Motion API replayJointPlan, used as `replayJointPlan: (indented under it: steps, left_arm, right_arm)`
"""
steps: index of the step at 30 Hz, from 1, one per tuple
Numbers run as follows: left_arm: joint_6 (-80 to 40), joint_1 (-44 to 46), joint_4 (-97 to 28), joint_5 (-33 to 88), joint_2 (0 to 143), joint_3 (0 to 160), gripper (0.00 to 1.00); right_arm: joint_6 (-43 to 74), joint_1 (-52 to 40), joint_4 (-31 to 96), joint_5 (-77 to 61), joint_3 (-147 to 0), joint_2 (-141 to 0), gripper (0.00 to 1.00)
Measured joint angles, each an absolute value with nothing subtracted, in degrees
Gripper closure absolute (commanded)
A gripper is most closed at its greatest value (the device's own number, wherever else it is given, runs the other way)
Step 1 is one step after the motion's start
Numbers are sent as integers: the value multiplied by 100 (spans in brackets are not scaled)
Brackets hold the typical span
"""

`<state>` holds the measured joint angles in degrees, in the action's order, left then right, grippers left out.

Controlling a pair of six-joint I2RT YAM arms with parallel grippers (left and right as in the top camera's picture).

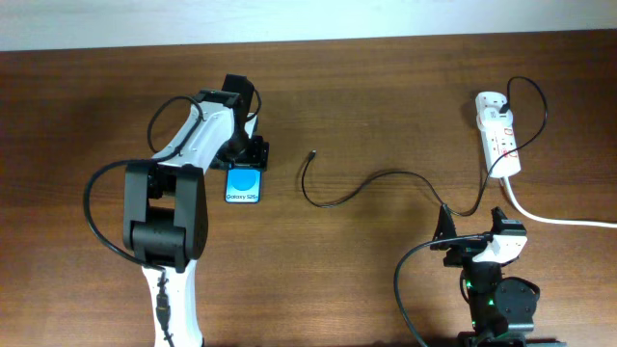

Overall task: Plug charger to phone and switch on socket
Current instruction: 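Lower the left gripper and grasp the phone's top edge, then lift the phone with the left gripper and tilt it toward center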

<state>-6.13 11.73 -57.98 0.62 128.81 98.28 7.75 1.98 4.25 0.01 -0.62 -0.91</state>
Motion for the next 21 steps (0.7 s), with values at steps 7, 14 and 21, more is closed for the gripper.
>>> replayJointPlan:
  steps: [7, 14, 21]
  left_arm:
    - [-650, 1164, -6333, 213, 13080, 10283, 31]
    - [-655, 1166, -7271, 526, 13190, 12077, 59]
    - [-1186, 1168, -7002, 1354, 13190, 12162, 100]
  right_arm:
    - [775, 198, 425, 1, -62, -91, 2]
    - [775, 198, 425, 1, -62, -91, 2]
    - [777, 198, 425, 1, -62, -91, 2]
